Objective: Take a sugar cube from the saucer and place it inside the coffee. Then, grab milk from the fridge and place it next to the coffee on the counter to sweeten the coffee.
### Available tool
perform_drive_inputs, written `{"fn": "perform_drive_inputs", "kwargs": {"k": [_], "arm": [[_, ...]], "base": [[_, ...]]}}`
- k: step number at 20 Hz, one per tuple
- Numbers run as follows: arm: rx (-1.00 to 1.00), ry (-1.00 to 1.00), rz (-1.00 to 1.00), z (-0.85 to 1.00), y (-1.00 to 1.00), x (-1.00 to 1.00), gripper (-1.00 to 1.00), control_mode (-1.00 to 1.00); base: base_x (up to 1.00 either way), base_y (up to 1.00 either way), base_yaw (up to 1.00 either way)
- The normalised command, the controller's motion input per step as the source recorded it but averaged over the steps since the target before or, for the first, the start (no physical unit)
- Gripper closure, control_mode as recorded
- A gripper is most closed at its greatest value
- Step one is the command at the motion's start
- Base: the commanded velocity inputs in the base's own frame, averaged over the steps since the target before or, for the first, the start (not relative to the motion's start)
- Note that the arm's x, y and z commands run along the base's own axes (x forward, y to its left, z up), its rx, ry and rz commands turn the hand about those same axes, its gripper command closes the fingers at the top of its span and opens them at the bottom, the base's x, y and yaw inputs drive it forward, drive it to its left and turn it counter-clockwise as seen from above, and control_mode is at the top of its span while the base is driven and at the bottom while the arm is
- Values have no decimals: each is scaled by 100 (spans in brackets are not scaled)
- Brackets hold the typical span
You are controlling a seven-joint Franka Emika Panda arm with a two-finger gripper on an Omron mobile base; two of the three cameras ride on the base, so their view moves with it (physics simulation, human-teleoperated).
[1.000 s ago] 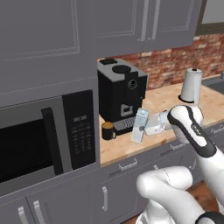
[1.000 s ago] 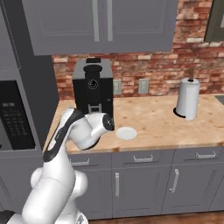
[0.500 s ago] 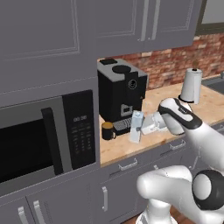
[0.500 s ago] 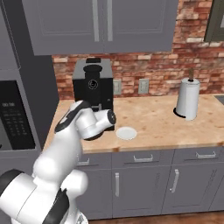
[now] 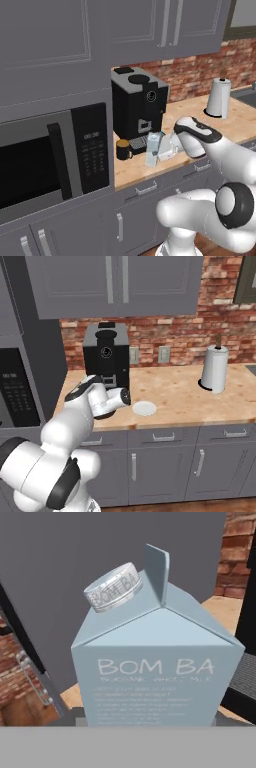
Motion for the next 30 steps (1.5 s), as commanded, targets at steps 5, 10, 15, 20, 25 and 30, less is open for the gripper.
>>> {"fn": "perform_drive_inputs", "kwargs": {"k": [5,10,15,20,25,30], "arm": [[0,-1,0,-7,28,23,100,-100],[0,0,0,0,3,26,100,-100],[0,0,0,-21,0,23,100,-100],[0,-1,0,-24,8,30,100,-100],[0,0,0,-20,25,35,100,-100],[0,0,0,-22,29,44,-100,-100]], "base": [[0,0,0],[0,0,0],[0,0,0],[0,0,0],[0,0,0],[0,0,0]]}}
